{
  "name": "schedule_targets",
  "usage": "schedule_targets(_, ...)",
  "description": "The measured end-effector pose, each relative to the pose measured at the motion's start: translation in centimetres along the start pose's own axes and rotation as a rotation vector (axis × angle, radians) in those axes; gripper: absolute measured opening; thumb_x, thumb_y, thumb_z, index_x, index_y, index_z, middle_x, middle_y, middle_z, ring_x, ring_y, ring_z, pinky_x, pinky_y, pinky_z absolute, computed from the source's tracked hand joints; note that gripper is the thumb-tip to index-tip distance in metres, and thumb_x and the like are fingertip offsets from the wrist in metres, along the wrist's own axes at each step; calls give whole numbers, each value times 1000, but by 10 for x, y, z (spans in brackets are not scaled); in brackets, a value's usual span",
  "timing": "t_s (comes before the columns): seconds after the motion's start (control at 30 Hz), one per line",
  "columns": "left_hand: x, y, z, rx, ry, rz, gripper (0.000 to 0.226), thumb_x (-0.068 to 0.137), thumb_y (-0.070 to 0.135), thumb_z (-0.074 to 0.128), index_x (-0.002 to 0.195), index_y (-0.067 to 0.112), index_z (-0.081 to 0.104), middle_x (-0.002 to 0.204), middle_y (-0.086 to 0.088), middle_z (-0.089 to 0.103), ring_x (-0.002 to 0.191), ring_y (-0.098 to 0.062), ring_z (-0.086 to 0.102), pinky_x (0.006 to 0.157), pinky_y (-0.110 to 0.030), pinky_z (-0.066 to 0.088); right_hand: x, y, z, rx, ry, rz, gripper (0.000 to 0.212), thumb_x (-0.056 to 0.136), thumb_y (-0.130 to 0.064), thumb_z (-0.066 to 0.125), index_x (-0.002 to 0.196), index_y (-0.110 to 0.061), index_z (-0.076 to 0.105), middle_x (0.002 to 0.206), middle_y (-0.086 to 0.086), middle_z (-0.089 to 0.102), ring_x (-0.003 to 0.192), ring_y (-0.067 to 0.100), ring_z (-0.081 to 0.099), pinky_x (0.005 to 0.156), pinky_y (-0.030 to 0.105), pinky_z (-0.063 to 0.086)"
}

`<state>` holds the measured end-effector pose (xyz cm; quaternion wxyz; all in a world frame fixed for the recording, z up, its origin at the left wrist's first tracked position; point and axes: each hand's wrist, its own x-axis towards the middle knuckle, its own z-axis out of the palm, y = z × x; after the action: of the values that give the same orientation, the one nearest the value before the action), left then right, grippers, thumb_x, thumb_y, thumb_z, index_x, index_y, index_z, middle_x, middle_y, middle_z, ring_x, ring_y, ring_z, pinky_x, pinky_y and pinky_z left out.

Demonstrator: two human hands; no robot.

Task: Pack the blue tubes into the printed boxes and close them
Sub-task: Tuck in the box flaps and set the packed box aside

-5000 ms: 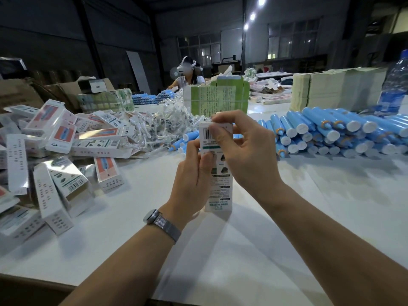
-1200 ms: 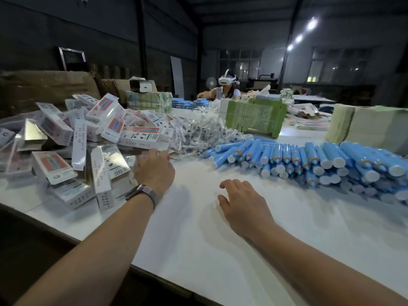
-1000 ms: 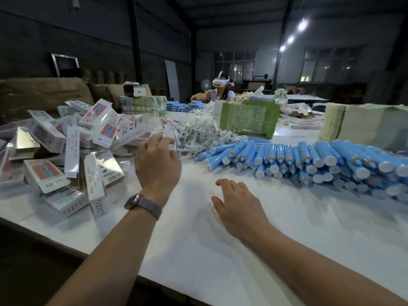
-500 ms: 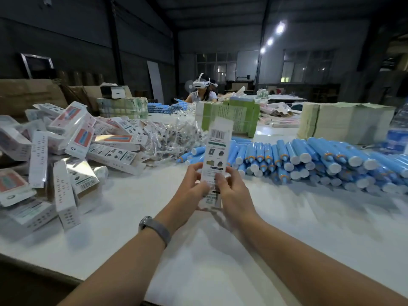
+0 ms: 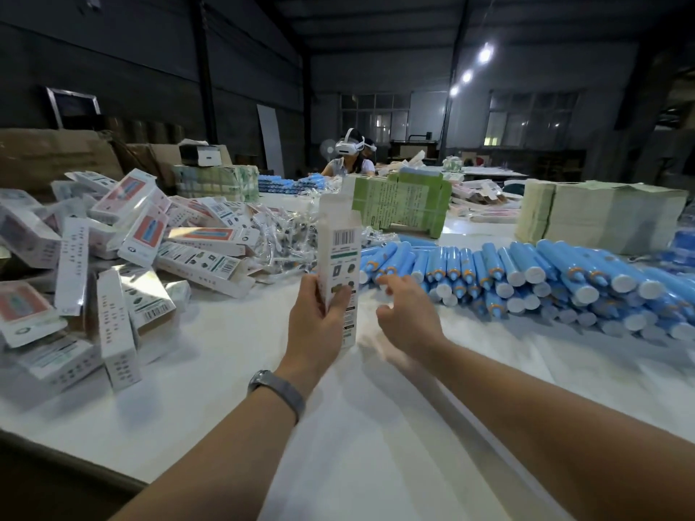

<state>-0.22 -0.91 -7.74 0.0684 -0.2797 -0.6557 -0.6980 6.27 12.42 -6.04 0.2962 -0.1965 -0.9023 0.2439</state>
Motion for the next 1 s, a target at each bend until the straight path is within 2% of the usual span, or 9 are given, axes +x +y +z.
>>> schedule_targets(0.1, 2, -3, 0, 0, 34, -7, 19, 95, 25, 69, 97, 26, 50, 92, 28, 68, 85, 12, 63, 66, -9, 49, 33, 6, -3, -416, -1, -99, 52, 94, -17, 50, 144, -22, 42, 138, 6, 46, 127, 30, 39, 101, 43, 38)
schedule_targets(0.2, 2, -5, 1, -4, 56, 13, 23, 93, 22, 70, 104, 21, 51, 100, 24, 66, 88, 11, 64, 74, -18, 52, 56, 10, -1, -764, -14, -150, 48, 96, -26, 48, 143, -23, 39, 142, 7, 42, 129, 32, 33, 99, 47, 34)
schedule_targets(0.33, 2, -5, 1, 4, 46, 42, 25, 92, 20, 71, 103, 19, 49, 103, 22, 67, 89, 9, 65, 79, -23, 55, 76, 17, 2, -938, -131, -93, 51, 97, -41, 48, 144, -27, 34, 146, 5, 40, 135, 32, 28, 101, 48, 30)
schedule_targets(0.47, 2, -8, 2, -7, 29, 37, 24, 93, 19, 71, 101, 21, 48, 104, 23, 67, 88, 10, 65, 73, -12, 53, 84, 20, 3, -971, -131, -94, 42, 97, -24, 46, 139, -28, 39, 135, 7, 52, 131, 32, 36, 98, 46, 32)
schedule_targets(0.53, 1, -8, 2, -21, 17, 28, 23, 94, 20, 70, 100, 22, 48, 105, 21, 69, 89, 6, 66, 72, -11, 52, 86, 20, 1, -966, -110, -144, 42, 94, -15, 49, 134, -28, 42, 127, 6, 58, 125, 31, 43, 91, 42, 35)
schedule_targets(0.67, 0, -5, 3, -41, 41, 57, 23, 94, 16, 70, 101, 20, 48, 106, 16, 69, 90, -1, 68, 73, -17, 54, 85, 21, -10, -736, -30, -199, 32, 93, -12, 50, 122, -24, 49, 114, 5, 62, 112, 29, 50, 71, 35, 34)
schedule_targets(0.77, -1, -3, 1, -14, 60, 92, 25, 93, 14, 70, 100, 22, 48, 103, 20, 67, 90, -5, 69, 74, -22, 56, 78, 10, -23, -399, 150, -221, 20, 99, -20, 52, 119, -19, 54, 118, 4, 59, 107, 27, 52, 72, 34, 38)
schedule_targets(0.87, -2, 0, -1, 54, 75, 111, 29, 92, 17, 70, 92, 29, 45, 98, 26, 63, 92, -10, 68, 79, -28, 57, 61, -16, -42, -25, 299, -235, 18, 95, -27, 63, 109, -15, 59, 106, 0, 57, 93, 21, 56, 75, 30, 39)
schedule_targets(1.0, -2, 1, -3, 59, 85, 112, 27, 92, 16, 70, 95, 23, 44, 102, 8, 68, 92, -24, 68, 75, -38, 57, 22, -45, -74, 273, 417, -305, 13, 93, -24, 66, 98, -24, 54, 81, -13, 60, 70, 0, 59, 66, 19, 47)
